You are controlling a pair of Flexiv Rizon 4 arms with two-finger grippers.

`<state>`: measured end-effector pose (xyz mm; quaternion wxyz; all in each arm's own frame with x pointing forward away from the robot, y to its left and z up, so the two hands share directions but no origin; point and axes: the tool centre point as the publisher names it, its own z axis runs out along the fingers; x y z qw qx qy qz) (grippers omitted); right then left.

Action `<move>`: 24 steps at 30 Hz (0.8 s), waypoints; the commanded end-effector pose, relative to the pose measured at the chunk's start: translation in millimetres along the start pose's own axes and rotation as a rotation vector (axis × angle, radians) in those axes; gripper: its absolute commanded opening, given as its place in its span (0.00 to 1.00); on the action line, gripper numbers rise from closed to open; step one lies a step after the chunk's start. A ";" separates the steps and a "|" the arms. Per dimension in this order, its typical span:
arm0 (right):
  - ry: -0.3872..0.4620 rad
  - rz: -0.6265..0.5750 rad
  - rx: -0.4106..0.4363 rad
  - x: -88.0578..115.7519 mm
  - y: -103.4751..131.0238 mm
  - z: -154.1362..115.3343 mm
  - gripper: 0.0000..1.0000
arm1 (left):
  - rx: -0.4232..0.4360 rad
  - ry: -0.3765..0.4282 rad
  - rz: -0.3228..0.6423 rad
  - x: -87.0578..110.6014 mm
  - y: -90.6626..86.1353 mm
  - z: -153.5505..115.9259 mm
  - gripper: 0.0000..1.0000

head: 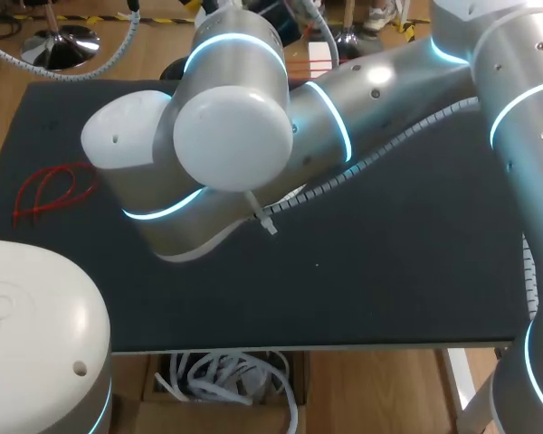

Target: Grab the tape and strap the tape.

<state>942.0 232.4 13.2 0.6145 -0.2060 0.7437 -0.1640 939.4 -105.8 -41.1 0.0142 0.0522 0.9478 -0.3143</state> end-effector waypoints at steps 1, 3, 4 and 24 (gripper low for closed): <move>0.005 -0.004 -0.005 -1.4 -1.1 -0.8 0.00 | -0.003 0.000 -0.001 0.2 -0.4 -0.6 0.00; 0.006 -0.005 -0.004 -1.2 -0.6 -0.6 0.00 | -0.003 0.000 -0.001 0.2 -0.4 -0.6 0.00; 0.007 -0.006 -0.004 -1.0 -0.3 -0.4 0.00 | -0.003 0.000 -0.001 0.2 -0.4 -0.6 0.00; 0.025 -0.023 -0.013 0.2 10.6 1.9 0.00 | -0.003 0.000 -0.001 0.2 -0.4 -0.6 0.00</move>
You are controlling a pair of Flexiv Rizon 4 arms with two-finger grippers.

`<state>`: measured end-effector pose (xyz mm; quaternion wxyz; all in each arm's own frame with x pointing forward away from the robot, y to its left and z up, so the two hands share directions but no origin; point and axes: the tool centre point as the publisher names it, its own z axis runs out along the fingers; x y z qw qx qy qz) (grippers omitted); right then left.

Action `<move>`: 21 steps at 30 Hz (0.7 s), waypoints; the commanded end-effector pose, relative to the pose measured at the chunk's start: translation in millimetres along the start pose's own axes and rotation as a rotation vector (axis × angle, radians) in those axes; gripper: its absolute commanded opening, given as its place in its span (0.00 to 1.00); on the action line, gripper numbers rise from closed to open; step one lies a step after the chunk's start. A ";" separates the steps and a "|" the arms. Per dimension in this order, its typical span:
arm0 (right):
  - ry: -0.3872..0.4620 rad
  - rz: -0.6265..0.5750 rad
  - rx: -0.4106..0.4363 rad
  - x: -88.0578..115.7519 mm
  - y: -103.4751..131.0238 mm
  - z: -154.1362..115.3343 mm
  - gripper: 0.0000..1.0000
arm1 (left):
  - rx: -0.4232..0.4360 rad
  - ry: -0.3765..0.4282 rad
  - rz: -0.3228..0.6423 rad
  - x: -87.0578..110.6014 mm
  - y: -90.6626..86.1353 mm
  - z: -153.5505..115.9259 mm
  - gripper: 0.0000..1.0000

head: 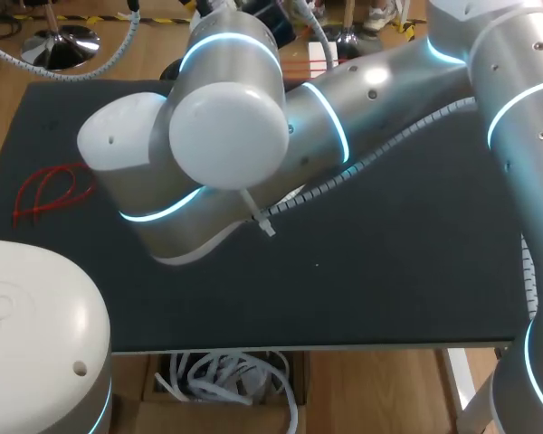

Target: Grab the tape and strap the tape.

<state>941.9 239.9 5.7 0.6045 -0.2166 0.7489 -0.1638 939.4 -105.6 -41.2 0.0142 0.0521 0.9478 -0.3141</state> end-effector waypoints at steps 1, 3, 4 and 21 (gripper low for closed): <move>0.009 -0.007 0.008 -2.3 -0.3 0.9 0.00 | -0.003 0.000 -0.001 0.2 -0.6 -0.5 0.00; 0.013 -0.009 0.013 -1.9 -1.6 1.7 0.00 | -0.003 0.000 -0.001 0.2 -0.6 -0.5 0.00; 0.015 -0.010 0.015 -1.7 -2.1 1.9 0.00 | -0.003 0.000 -0.001 0.2 -0.6 -0.5 0.00; 0.059 -0.035 0.026 5.6 -5.3 3.4 0.00 | -0.003 0.000 -0.001 0.2 -0.6 -0.5 0.00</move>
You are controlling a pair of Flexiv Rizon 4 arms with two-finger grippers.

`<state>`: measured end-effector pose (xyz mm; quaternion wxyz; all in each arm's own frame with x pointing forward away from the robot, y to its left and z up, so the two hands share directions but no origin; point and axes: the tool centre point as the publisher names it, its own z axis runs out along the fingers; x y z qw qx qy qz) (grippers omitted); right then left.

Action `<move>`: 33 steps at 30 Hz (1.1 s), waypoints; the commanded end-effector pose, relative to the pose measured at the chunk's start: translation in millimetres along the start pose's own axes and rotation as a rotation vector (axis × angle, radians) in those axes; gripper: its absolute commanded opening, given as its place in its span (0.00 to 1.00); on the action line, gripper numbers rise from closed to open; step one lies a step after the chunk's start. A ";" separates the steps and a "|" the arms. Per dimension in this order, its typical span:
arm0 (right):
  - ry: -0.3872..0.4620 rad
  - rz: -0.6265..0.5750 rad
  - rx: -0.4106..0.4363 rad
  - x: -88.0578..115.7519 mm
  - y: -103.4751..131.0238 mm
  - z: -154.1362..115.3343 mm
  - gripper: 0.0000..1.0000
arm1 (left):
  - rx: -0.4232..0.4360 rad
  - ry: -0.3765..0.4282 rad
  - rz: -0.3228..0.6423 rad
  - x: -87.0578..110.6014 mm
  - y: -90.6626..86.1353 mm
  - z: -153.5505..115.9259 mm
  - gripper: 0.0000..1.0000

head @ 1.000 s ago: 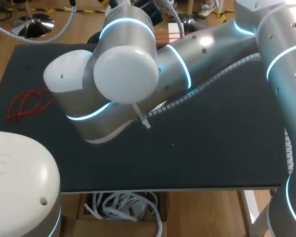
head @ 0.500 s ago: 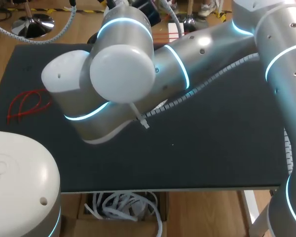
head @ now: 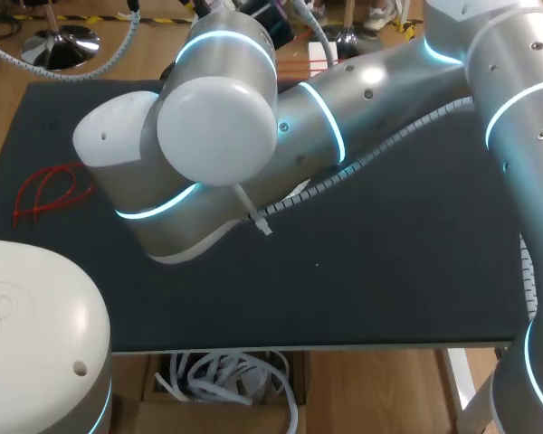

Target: Grab the tape and strap the tape.

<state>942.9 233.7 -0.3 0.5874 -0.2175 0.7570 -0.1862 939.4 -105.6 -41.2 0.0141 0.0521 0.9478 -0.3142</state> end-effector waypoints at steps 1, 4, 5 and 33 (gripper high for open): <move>0.019 -0.005 0.005 -2.1 -3.8 1.7 0.00 | -0.003 0.000 -0.001 0.2 -0.6 -0.5 0.00; 0.021 -0.006 0.007 -2.0 -4.9 2.2 0.00 | -0.003 0.000 -0.001 0.2 -0.6 -0.5 0.00; 0.021 -0.007 0.006 -2.0 -5.0 2.3 0.00 | -0.003 0.000 -0.001 0.2 -0.6 -0.5 0.00; 0.029 -0.093 -0.034 4.4 -2.8 2.4 0.00 | -0.003 0.000 -0.001 0.2 -0.6 -0.5 0.00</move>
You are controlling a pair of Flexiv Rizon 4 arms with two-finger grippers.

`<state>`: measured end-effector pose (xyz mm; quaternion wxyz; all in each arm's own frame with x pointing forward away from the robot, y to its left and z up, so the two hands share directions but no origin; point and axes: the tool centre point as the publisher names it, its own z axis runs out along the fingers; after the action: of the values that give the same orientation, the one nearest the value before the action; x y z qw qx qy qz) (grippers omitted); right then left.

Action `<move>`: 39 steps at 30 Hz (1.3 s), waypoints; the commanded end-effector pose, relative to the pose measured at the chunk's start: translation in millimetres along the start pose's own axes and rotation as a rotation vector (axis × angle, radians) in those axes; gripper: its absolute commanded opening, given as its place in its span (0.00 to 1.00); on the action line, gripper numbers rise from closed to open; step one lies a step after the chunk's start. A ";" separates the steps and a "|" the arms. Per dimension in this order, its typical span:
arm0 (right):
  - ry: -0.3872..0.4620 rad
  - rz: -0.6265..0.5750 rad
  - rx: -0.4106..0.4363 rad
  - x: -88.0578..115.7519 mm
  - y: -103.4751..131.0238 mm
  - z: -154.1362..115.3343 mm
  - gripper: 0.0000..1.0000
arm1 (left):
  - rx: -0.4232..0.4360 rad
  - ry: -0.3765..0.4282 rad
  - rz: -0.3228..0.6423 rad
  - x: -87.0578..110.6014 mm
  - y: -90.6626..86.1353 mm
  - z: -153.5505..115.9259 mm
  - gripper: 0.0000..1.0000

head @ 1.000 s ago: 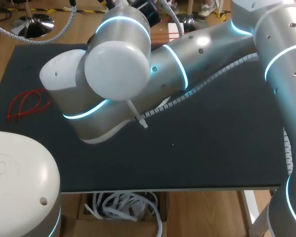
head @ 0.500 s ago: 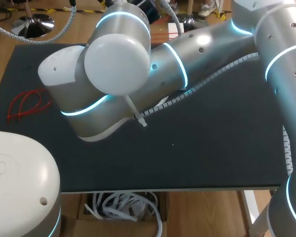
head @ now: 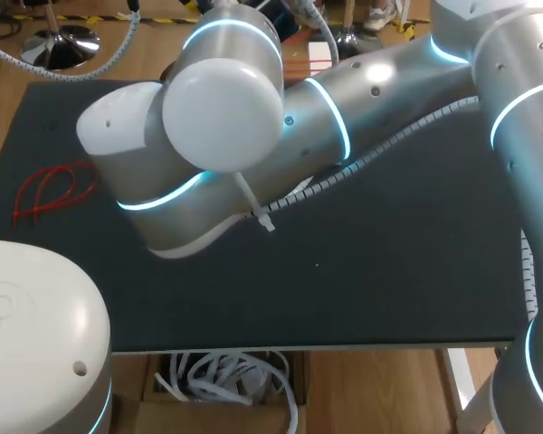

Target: Grab the tape and strap the tape.

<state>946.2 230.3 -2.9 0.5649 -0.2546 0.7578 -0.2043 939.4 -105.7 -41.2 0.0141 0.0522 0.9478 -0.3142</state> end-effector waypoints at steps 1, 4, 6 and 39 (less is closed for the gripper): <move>0.000 -0.010 -0.010 1.5 -0.1 -1.6 0.00 | -0.003 0.000 -0.001 0.2 -0.5 -0.6 0.00; -0.001 -0.011 -0.014 1.2 2.0 -2.4 0.00 | -0.003 0.000 -0.001 0.2 -0.5 -0.6 0.00; -0.001 -0.009 -0.014 0.3 3.3 -2.6 0.00 | -0.003 0.000 -0.001 0.2 -0.5 -0.6 0.00; 0.023 0.094 -0.040 -5.3 3.0 -12.5 0.00 | -0.003 0.000 -0.001 0.2 -0.5 -0.6 0.00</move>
<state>935.9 237.5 2.6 0.5615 -0.2238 0.7795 -0.1642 939.4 -105.5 -41.2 0.0141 0.0521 0.9478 -0.3142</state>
